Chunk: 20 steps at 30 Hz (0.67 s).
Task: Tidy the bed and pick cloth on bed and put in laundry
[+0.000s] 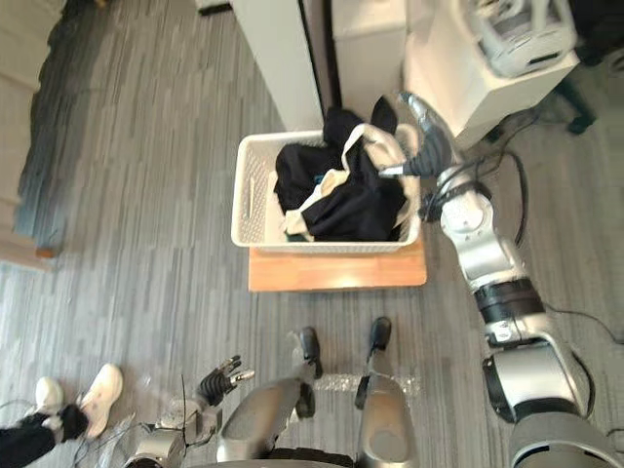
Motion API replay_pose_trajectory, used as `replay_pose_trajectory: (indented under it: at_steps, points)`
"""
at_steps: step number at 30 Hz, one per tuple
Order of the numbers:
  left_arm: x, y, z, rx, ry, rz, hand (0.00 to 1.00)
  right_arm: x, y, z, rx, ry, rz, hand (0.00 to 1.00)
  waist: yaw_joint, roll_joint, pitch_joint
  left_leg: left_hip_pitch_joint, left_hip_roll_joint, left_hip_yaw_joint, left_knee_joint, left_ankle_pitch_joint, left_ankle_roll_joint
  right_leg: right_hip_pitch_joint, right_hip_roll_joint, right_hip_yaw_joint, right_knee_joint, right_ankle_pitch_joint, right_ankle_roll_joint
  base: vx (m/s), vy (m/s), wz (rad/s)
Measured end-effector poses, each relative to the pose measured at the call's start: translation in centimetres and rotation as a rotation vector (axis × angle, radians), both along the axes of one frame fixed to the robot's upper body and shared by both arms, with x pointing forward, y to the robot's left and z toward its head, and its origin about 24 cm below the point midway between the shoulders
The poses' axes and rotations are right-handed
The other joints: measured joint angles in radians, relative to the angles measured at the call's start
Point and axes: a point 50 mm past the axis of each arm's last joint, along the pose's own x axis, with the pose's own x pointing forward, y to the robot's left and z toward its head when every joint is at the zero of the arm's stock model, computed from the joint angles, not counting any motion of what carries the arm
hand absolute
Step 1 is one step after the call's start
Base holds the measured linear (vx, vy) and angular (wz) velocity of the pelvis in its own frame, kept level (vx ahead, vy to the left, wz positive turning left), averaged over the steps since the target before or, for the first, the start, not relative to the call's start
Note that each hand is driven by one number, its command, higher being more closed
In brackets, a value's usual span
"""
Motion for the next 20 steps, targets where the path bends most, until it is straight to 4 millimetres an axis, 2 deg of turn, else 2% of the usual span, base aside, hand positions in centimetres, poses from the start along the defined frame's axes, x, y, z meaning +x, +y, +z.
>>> replay_pose_trajectory:
  at_steps: [1,4,6,8,9,10,11,12,14,16,18,20]
  points:
    - [-0.2,0.1,-0.1,-0.001,0.008,0.008,0.0,-0.2,-0.1,-0.3,0.012,0.01,-0.007,0.0,-0.006,-0.006,-0.012,0.008,0.0,0.004,0.0,-0.005,0.0,0.006,0.001,0.003,0.0,-0.002,0.001,0.05,0.014,-0.28]
    - [-1.3,0.1,-0.6,-0.015,0.041,0.022,0.0,-1.6,-2.0,-3.3,0.08,0.116,-0.113,0.0,-0.012,-0.024,-0.075,0.035,0.001,0.044,-0.001,-0.033,0.005,0.017,0.007,0.037,0.0,-0.008,0.001,0.07,0.026,-0.35]
    - [-2.0,0.1,-0.8,-0.024,0.058,0.061,0.0,-2.9,-3.5,-6.2,0.157,0.219,-0.205,0.0,-0.024,-0.026,-0.095,0.053,0.001,0.053,-0.001,-0.043,0.005,0.03,0.008,0.051,0.0,-0.013,0.005,0.06,0.019,-0.17]
    - [-3.2,0.3,-1.2,-0.032,0.086,0.107,0.0,-5.2,-5.2,-11.1,0.282,0.384,-0.333,0.0,-0.037,-0.022,-0.111,0.083,0.001,0.068,-0.001,-0.052,-0.002,0.053,0.011,0.064,0.0,-0.021,0.011,0.08,0.021,-0.16]
    - [-3.4,0.4,-1.3,-0.034,0.089,0.119,0.0,-6.1,-5.6,-12.4,0.317,0.424,-0.369,0.0,-0.041,-0.019,-0.113,0.091,0.001,0.071,-0.001,-0.054,-0.002,0.06,0.011,0.066,0.0,-0.023,0.012,0.06,0.021,-0.17]
    - [-4.0,0.4,-1.4,-0.033,0.102,0.132,0.0,-7.8,-6.0,-15.0,0.392,0.506,-0.438,0.0,-0.049,-0.014,-0.126,0.101,0.001,0.08,-0.001,-0.06,-0.002,0.067,0.012,0.074,0.0,-0.024,0.012,0.06,0.025,-0.22]
    - [-4.6,0.5,-1.5,-0.035,0.116,0.158,0.0,-9.4,-6.1,-17.1,0.47,0.575,-0.488,0.0,-0.058,-0.008,-0.131,0.118,0.001,0.092,-0.001,-0.067,-0.006,0.078,0.013,0.085,0.0,-0.024,0.012,0.06,0.028,-0.27]
    - [-4.9,0.5,-1.6,-0.04,0.123,0.171,0.0,-10.2,-6.1,-18.2,0.514,0.608,-0.515,0.0,-0.06,-0.005,-0.133,0.127,0.001,0.099,-0.001,-0.071,-0.007,0.084,0.014,0.092,0.0,-0.024,0.012,0.06,0.028,-0.27]
    - [-5.0,0.4,-1.7,-0.051,0.141,0.183,0.0,-14.1,-5.7,-22.3,0.633,0.747,-0.614,0.0,-0.064,-0.001,-0.144,0.146,0.001,0.11,-0.001,-0.08,-0.007,0.097,0.016,0.105,0.0,-0.027,0.016,0.03,0.024,-0.19]
    - [-5.1,0.2,-1.8,-0.057,0.146,0.185,0.0,-16.1,-4.8,-24.3,0.682,0.829,-0.651,0.0,-0.064,-0.002,-0.155,0.148,-0.001,0.116,-0.001,-0.082,-0.007,0.096,0.016,0.11,0.0,-0.027,0.016,0.0,0.012,-0.1]
    - [-5.2,-0.1,-1.9,-0.066,0.151,0.195,0.0,-18.8,-3.1,-26.8,0.776,0.937,-0.682,0.0,-0.064,-0.002,-0.166,0.153,-0.002,0.12,-0.001,-0.084,-0.005,0.099,0.015,0.114,0.0,-0.03,0.019,-0.01,0.006,-0.06]
    - [-5.4,-0.1,-2.0,-0.072,0.155,0.216,0.0,-20.4,-1.7,-28.1,0.818,1.0,-0.682,0.0,-0.064,-0.004,-0.169,0.16,-0.003,0.12,-0.001,-0.084,-0.005,0.106,0.015,0.115,0.0,-0.036,0.024,0.0,0.0,0.0]
